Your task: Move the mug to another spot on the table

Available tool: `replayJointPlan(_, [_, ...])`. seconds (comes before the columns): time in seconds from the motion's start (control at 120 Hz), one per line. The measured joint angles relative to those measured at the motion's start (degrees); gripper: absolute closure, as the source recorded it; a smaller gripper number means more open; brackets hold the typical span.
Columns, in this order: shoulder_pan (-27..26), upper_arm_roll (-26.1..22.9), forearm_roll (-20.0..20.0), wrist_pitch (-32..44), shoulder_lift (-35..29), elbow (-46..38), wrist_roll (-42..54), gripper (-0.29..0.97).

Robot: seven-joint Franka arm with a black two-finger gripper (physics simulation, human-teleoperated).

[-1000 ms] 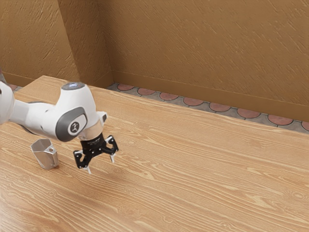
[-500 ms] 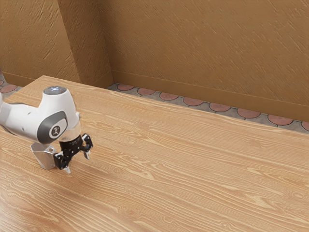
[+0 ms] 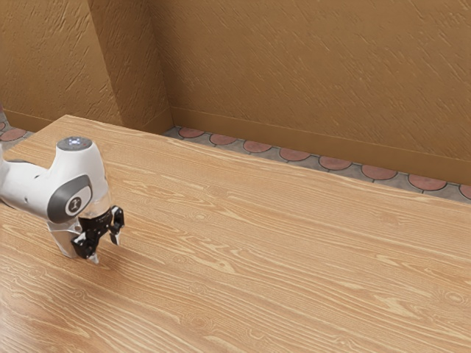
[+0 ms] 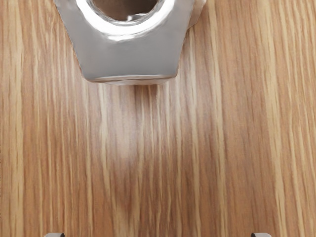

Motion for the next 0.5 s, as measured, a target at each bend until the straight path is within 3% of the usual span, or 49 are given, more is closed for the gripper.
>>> replayJointPlan(0.292, [0.0, 1.4, 7.0, 1.8, 0.0, 0.1, -2.2, 0.28])
replayJointPlan(0.5, [-0.1, 2.3, 9.0, 2.2, 0.1, 0.1, -3.3, 0.31])
